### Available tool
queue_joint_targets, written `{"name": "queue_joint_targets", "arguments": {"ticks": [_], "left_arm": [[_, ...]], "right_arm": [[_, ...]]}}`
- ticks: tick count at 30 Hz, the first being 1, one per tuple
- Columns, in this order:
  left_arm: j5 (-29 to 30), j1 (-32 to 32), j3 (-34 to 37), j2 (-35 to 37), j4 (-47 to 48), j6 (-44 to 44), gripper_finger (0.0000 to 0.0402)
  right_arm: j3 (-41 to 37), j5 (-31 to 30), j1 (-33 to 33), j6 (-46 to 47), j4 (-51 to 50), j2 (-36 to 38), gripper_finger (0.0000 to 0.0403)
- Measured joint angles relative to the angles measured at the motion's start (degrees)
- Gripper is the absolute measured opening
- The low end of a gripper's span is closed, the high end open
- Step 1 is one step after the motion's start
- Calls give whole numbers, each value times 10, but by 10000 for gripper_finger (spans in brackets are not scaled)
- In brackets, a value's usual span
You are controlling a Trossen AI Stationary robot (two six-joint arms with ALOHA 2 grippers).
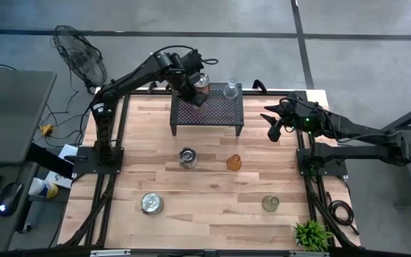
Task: Pick & Place candle stick holders
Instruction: Put the pink candle holder on the shelf
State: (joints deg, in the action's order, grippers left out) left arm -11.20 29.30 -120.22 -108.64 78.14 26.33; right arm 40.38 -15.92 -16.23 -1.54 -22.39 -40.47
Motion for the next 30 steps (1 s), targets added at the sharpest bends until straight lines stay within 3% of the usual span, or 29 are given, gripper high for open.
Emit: {"name": "queue_joint_targets", "arguments": {"ticks": [22, 30], "left_arm": [[-19, 15, -2, -17, 9, -17, 9], [-9, 15, -1, -18, 7, -20, 42]], "right_arm": [[0, 0, 0, 0, 0, 0, 139], [0, 0, 0, 0, 0, 0, 139]]}}
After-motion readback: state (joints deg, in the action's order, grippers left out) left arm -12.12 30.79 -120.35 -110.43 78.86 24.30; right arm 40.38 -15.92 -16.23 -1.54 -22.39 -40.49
